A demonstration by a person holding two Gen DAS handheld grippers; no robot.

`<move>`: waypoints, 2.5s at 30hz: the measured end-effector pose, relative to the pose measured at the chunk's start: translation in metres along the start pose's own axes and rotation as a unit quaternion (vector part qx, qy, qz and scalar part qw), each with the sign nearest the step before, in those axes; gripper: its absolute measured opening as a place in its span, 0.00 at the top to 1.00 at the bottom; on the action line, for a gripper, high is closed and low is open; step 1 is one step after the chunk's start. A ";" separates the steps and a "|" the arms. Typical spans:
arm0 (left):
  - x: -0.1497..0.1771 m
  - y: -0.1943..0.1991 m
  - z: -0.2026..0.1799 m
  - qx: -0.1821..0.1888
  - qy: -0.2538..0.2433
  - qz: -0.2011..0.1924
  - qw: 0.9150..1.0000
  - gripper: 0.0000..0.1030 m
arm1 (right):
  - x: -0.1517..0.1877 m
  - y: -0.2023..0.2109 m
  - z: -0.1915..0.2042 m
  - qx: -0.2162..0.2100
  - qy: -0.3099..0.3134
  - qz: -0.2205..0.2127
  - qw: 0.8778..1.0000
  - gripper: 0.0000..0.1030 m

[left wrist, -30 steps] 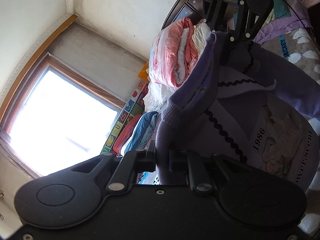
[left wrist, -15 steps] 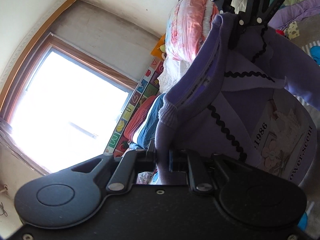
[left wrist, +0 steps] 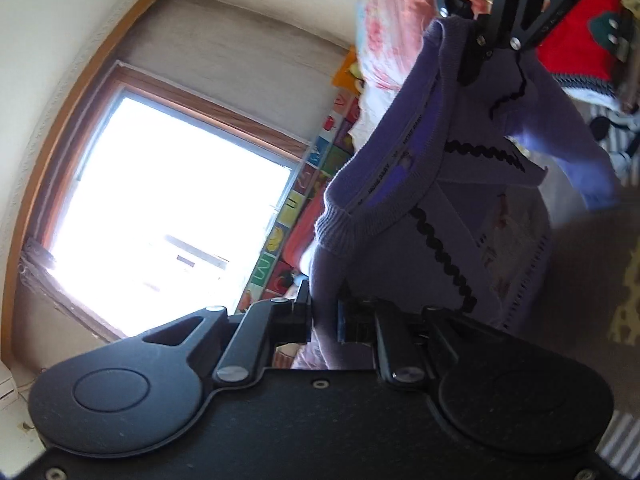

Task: Fold clothes
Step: 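Lift the sweatshirt by its cuffs with both grippers, shaking it open, then lower the held sweatshirt flat onto the bed with both grippers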

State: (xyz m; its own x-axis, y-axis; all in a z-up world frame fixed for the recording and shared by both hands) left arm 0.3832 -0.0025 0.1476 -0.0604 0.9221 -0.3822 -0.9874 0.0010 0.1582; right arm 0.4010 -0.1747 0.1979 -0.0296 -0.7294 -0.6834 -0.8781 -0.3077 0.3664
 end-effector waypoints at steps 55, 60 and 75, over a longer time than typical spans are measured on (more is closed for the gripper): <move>0.150 0.296 -0.329 0.164 -0.184 -0.041 0.968 0.93 | 0.212 0.196 0.391 -0.157 0.274 0.066 0.947 0.87; 0.154 0.319 -0.340 0.157 -0.198 -0.043 0.967 0.93 | 0.214 0.207 0.396 -0.158 0.303 0.061 0.938 0.87; 0.136 0.343 -0.261 0.249 0.048 0.022 0.967 0.88 | 0.214 0.261 0.376 -0.208 0.269 0.074 0.937 0.79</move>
State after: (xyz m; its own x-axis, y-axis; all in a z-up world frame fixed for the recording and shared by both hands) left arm -0.0017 0.0220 -0.0880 -0.1371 0.8853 -0.4444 -0.7923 0.1713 0.5856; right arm -0.0140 -0.1816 -0.0900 0.2072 -0.9512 -0.2288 -0.6177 -0.3085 0.7234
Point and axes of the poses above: each gripper's, at about its wrist camera, not at the fingertips, and y roughly against the way its jaws point, z to its left, x to its underside, the point moved 2 cm from there along -y, roughly the way its jaws point, and after that the axes turned 1 degree about -y, right-handed, at the moved point
